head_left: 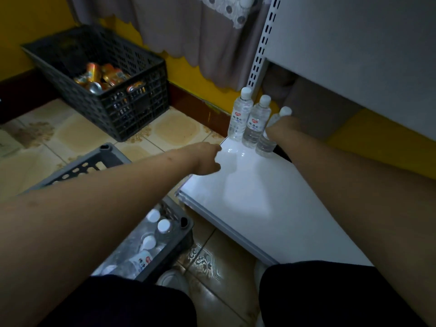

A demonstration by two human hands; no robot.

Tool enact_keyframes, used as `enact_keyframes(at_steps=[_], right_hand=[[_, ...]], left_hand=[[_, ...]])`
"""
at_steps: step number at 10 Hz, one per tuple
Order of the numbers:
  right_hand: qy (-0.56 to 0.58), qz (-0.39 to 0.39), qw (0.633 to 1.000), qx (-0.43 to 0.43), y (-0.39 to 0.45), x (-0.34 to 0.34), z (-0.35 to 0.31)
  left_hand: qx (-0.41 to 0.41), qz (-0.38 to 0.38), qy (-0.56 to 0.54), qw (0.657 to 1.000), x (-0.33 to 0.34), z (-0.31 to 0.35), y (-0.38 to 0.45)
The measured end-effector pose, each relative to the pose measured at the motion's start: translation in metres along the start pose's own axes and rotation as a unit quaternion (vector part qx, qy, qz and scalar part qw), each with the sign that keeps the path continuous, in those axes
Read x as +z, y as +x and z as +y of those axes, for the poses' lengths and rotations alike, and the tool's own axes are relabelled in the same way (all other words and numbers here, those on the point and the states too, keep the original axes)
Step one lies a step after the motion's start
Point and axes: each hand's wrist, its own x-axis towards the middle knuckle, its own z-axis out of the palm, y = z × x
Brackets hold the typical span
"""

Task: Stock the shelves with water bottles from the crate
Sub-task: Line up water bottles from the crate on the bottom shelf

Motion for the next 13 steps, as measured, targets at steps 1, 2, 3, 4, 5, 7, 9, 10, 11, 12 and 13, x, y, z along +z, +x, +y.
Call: enact_keyframes(at_steps=[1, 2, 3, 4, 5, 7, 9, 10, 11, 12, 13], right_hand=[[0.008, -0.021, 0.998, -0.064, -0.051, 0.007, -0.031], [-0.073, -0.071, 0.973, -0.209, -0.106, 0.013, -0.063], [-0.119, -0.139, 0.933, -0.311, -0.166, 0.019, -0.095], [-0.169, -0.200, 0.893, -0.366, -0.226, 0.029, -0.125], [-0.240, -0.213, 0.855, -0.407, -0.277, 0.050, -0.149], [-0.324, -0.270, 0.801, -0.425, -0.328, 0.152, -0.149], [-0.311, -0.303, 0.803, -0.408, -0.324, 0.197, -0.089], [-0.285, -0.305, 0.827, -0.375, -0.315, 0.195, -0.085], [-0.237, -0.306, 0.868, -0.310, -0.302, 0.195, -0.088], [-0.200, -0.303, 0.902, -0.234, -0.291, 0.196, -0.084], [-0.184, -0.281, 0.920, -0.200, -0.287, 0.194, -0.081]], left_hand=[[-0.038, -0.003, -0.031, 0.999, -0.009, -0.033, -0.045], [-0.085, 0.010, -0.103, 0.991, 0.005, -0.070, -0.109], [-0.132, 0.013, -0.179, 0.975, 0.048, -0.110, -0.170], [-0.204, 0.009, -0.298, 0.933, 0.103, -0.139, -0.224], [-0.273, -0.003, -0.344, 0.899, 0.155, -0.157, -0.261], [-0.352, -0.011, -0.625, 0.697, 0.214, -0.153, -0.280], [-0.339, 0.030, -0.638, 0.691, 0.224, -0.134, -0.256], [-0.341, 0.044, -0.655, 0.672, 0.230, -0.138, -0.251], [-0.352, 0.034, -0.677, 0.645, 0.227, -0.147, -0.261], [-0.333, 0.027, -0.718, 0.611, 0.219, -0.162, -0.286], [-0.284, 0.018, -0.777, 0.562, 0.209, -0.167, -0.318]])
